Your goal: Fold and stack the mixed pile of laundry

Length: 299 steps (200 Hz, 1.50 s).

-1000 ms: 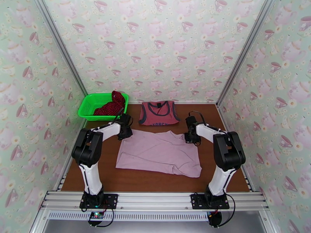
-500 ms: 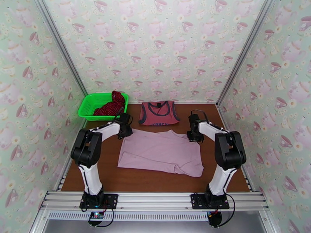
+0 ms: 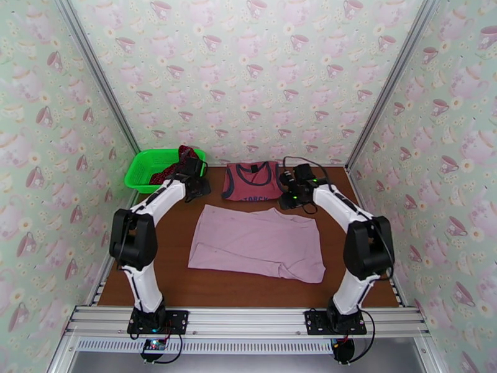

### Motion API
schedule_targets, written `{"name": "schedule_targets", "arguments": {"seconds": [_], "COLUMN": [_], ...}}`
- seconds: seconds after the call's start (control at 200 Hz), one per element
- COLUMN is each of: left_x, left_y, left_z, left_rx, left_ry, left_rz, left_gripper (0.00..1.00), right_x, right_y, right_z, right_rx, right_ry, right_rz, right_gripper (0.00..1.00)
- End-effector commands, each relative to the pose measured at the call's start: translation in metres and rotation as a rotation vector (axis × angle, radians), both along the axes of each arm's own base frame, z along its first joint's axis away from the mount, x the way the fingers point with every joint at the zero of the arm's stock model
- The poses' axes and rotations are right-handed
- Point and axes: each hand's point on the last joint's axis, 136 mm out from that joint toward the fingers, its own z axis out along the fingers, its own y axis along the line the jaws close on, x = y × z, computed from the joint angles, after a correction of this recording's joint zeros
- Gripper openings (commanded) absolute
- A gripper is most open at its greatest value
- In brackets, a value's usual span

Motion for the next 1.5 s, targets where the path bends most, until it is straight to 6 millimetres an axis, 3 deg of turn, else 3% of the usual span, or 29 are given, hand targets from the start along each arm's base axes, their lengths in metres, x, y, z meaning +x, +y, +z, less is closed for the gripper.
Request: {"name": "schedule_targets", "arguments": {"seconds": [0.0, 0.225, 0.561, 1.077, 1.162, 1.267, 1.492], "left_x": [-0.006, 0.001, 0.013, -0.006, -0.007, -0.002, 0.022], "left_y": [-0.006, -0.01, -0.011, -0.005, -0.004, -0.004, -0.003], "left_z": [-0.035, -0.064, -0.089, -0.124, -0.118, -0.096, -0.014], "left_rx": [-0.005, -0.011, 0.016, 0.106, 0.126, 0.126, 0.156], "left_ry": [0.11, 0.156, 0.177, 0.317, 0.313, 0.242, 0.042], "left_rz": [-0.034, -0.034, -0.057, -0.072, -0.082, -0.094, -0.142], "left_gripper": [0.43, 0.43, 0.41, 0.37, 0.35, 0.33, 0.31], "right_x": [0.002, 0.014, 0.029, 0.025, 0.025, 0.024, 0.025], "right_y": [0.024, 0.044, 0.036, 0.032, 0.032, 0.033, 0.039], "right_z": [-0.014, -0.037, -0.071, -0.097, -0.096, -0.095, -0.093], "right_rx": [0.014, -0.01, -0.119, -0.16, -0.157, -0.151, -0.109], "right_ry": [0.022, 0.028, 0.051, 0.107, 0.106, 0.104, 0.097], "right_rz": [0.135, 0.226, 0.219, 0.247, 0.249, 0.25, 0.238], "right_gripper": [0.5, 0.54, 0.55, 0.53, 0.52, 0.52, 0.52]}}
